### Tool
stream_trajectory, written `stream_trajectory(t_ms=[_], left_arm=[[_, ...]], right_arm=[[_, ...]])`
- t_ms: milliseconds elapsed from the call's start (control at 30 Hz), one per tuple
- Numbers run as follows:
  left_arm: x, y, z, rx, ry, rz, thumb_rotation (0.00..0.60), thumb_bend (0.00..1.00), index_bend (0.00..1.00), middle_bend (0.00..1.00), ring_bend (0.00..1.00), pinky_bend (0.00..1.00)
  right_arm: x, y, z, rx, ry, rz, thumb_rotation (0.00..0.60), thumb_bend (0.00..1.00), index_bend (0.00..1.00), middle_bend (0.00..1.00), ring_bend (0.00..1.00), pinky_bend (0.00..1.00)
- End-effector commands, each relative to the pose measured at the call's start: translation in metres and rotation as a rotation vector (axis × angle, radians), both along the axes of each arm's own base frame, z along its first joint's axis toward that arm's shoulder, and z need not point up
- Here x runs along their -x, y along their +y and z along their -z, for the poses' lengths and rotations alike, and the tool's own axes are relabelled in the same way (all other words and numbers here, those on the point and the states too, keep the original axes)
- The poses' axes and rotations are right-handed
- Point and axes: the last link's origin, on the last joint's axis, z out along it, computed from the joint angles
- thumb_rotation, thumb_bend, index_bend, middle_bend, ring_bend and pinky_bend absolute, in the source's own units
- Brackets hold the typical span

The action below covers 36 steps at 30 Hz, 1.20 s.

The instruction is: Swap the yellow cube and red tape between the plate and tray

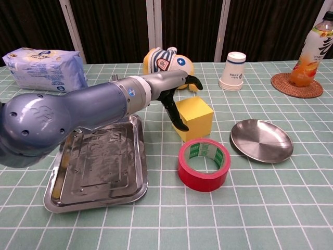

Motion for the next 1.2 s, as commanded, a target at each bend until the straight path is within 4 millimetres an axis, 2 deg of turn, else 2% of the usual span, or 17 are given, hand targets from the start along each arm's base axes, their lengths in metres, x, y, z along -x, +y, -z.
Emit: stream_trajectory(t_ms=[33, 200, 400, 600, 733, 800, 900, 1000, 1200], left_arm=[[-0.003, -0.002, 0.011, 0.030, -0.018, 0.003, 0.600, 0.00, 0.14, 0.00, 0.00, 0.00], [-0.007, -0.005, 0.021, 0.053, -0.043, 0.008, 0.600, 0.00, 0.14, 0.00, 0.00, 0.03], [-0.012, -0.008, 0.026, 0.039, -0.042, 0.048, 0.600, 0.03, 0.18, 0.04, 0.01, 0.20], [-0.006, -0.005, 0.022, -0.014, 0.013, 0.080, 0.600, 0.17, 0.26, 0.21, 0.20, 0.39], [-0.003, -0.005, 0.018, -0.038, 0.047, 0.083, 0.600, 0.21, 0.32, 0.28, 0.26, 0.43], [-0.002, -0.004, 0.016, -0.046, 0.063, 0.085, 0.600, 0.27, 0.34, 0.32, 0.29, 0.45], [-0.005, -0.005, 0.010, -0.060, 0.053, 0.080, 0.600, 0.35, 0.38, 0.37, 0.31, 0.47], [-0.011, -0.005, 0.002, -0.080, 0.022, 0.088, 0.600, 0.37, 0.39, 0.36, 0.31, 0.47], [-0.022, -0.009, -0.043, -0.129, -0.075, 0.129, 0.600, 0.35, 0.36, 0.32, 0.31, 0.45]], right_arm=[[-0.001, 0.000, 0.001, 0.001, -0.002, -0.001, 0.600, 0.08, 0.00, 0.00, 0.00, 0.00], [0.000, -0.001, 0.002, 0.000, -0.001, 0.000, 0.600, 0.08, 0.00, 0.00, 0.00, 0.00], [0.000, -0.001, 0.000, 0.008, -0.008, -0.001, 0.600, 0.08, 0.00, 0.00, 0.01, 0.00], [0.000, 0.000, 0.000, 0.000, -0.020, -0.003, 0.600, 0.08, 0.00, 0.00, 0.01, 0.00], [0.000, 0.001, 0.000, 0.001, -0.025, -0.005, 0.600, 0.08, 0.00, 0.00, 0.02, 0.00], [0.000, 0.001, -0.001, 0.002, -0.028, -0.004, 0.600, 0.08, 0.00, 0.00, 0.02, 0.00], [0.000, 0.001, -0.002, 0.004, -0.034, -0.004, 0.600, 0.08, 0.00, 0.00, 0.02, 0.00], [0.000, 0.000, -0.002, 0.008, -0.036, -0.006, 0.600, 0.08, 0.00, 0.00, 0.02, 0.00], [0.001, 0.001, -0.003, 0.011, -0.043, -0.004, 0.600, 0.08, 0.00, 0.00, 0.02, 0.00]])
